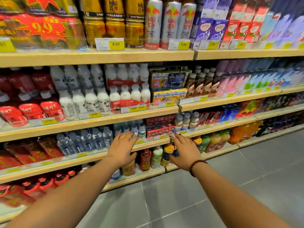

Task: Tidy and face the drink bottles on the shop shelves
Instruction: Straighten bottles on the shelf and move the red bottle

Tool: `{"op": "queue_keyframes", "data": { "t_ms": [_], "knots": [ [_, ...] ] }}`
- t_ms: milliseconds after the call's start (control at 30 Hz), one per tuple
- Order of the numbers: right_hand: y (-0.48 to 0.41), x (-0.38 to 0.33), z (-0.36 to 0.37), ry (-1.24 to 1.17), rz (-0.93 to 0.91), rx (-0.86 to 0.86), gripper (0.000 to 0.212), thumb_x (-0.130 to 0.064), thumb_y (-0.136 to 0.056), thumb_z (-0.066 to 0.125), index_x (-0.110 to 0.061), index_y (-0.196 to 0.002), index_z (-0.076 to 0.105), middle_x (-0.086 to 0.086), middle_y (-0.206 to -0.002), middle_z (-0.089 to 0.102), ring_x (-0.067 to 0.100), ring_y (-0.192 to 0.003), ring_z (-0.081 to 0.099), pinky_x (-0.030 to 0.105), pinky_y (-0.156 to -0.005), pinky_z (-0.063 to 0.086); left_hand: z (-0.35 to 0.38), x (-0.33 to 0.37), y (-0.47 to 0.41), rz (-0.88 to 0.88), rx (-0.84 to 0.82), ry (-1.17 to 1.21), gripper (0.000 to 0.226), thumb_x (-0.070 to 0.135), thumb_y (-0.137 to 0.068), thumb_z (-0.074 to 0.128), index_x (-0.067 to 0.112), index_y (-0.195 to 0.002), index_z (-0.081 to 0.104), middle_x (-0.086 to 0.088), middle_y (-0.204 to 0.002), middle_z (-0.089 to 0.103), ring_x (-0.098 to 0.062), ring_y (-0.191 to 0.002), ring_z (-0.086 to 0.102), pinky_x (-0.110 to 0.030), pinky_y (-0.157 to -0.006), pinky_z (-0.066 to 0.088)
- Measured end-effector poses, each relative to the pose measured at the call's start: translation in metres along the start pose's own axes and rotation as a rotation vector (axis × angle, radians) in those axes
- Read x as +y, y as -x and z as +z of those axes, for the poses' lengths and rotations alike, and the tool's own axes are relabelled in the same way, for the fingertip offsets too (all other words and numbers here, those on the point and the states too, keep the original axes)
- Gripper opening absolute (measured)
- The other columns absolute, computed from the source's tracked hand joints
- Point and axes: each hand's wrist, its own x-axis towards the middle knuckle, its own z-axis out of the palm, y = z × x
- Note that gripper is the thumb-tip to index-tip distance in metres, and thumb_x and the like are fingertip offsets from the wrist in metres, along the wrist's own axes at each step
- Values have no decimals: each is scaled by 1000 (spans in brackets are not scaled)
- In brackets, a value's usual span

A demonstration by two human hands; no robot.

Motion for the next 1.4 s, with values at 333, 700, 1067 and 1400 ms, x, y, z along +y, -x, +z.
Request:
{"op": "queue_keyframes", "data": {
  "t_ms": [333,700,1067,1400],
  "knots": [
    [-105,85,14,1,-286,-97,74,-46,-85,57,-19,-146,24,5,-154,26,25,-140,24,39,-115,21,25,33,-61,-319,-23,-4,69,47,-86,54,21,-145,31,-8,-151,34,-24,-140,26,-41,-115,18],
    [-170,119,49,-22,-543,-211,71,-42,-85,57,-18,-145,28,6,-150,33,26,-135,32,40,-112,28,50,68,-77,-618,-13,58,67,44,-85,55,21,-144,34,-6,-151,34,-22,-141,25,-37,-116,13],
    [-191,120,196,-247,-491,-250,55,-33,-87,57,-16,-136,41,10,-136,49,31,-125,43,37,-101,37,184,59,-92,-658,28,183,65,42,-80,62,18,-138,44,-8,-143,44,-29,-133,38,-40,-107,33],
    [-223,123,368,-525,-280,-284,71,-30,-78,73,-11,-137,40,13,-135,49,31,-126,43,30,-99,33,359,40,-104,-625,76,253,72,41,-78,69,16,-139,43,-8,-143,44,-27,-133,39,-37,-107,34]
  ]
}}
